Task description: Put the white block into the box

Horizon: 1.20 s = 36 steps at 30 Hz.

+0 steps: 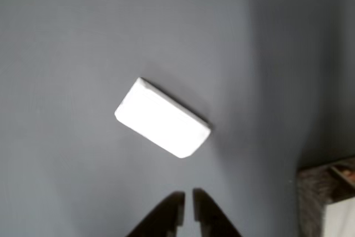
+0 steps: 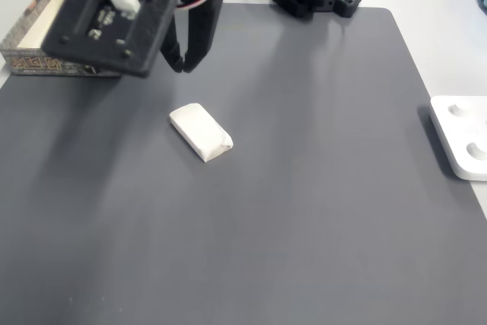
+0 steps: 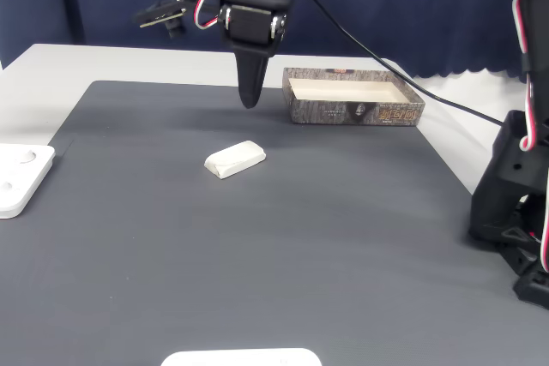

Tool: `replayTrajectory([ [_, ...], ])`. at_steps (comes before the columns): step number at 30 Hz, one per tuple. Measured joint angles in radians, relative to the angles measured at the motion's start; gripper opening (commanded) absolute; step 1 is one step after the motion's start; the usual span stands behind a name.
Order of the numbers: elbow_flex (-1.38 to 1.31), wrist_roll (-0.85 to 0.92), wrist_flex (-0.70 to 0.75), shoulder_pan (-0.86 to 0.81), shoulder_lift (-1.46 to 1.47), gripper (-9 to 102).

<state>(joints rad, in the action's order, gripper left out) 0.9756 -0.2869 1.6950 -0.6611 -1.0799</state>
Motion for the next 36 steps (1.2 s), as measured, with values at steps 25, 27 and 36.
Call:
replayTrajectory([
  [25,0.0,-0.023,0.0,0.049,0.02,-2],
  [27,0.006,-0.031,0.0,0.049,0.02,-2],
  [36,0.072,-0.034,0.0,0.049,0.02,-2],
])
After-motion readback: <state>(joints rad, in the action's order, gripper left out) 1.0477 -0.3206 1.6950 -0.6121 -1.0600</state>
